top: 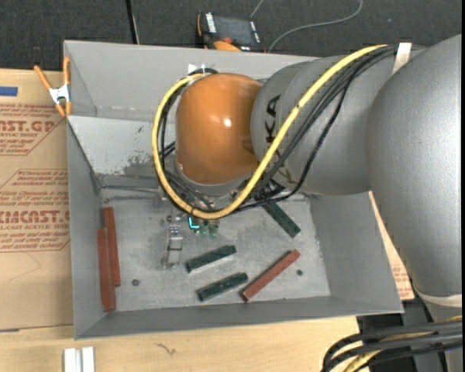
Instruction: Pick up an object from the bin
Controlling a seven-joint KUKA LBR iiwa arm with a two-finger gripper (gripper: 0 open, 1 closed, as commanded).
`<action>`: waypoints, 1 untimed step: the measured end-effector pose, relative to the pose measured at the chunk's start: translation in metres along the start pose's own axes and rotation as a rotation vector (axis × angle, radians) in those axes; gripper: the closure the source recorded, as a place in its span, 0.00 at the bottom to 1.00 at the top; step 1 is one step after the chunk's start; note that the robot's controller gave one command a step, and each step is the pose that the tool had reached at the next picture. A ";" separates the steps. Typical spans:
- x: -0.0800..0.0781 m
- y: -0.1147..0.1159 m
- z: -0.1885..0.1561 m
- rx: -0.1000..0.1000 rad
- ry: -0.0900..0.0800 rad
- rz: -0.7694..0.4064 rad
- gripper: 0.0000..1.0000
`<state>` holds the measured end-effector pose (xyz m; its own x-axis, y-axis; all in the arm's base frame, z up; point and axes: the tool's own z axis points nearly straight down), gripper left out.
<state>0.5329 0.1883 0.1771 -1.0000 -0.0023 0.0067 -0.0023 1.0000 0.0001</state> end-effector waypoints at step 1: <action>-0.008 -0.074 0.110 0.002 -0.003 -0.261 0.00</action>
Offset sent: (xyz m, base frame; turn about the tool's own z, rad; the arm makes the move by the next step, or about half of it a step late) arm 0.0087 -0.0721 -0.1071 -0.2632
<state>0.5405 0.1146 0.0671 -0.9656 -0.2602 0.0040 -0.2602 0.9656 -0.0004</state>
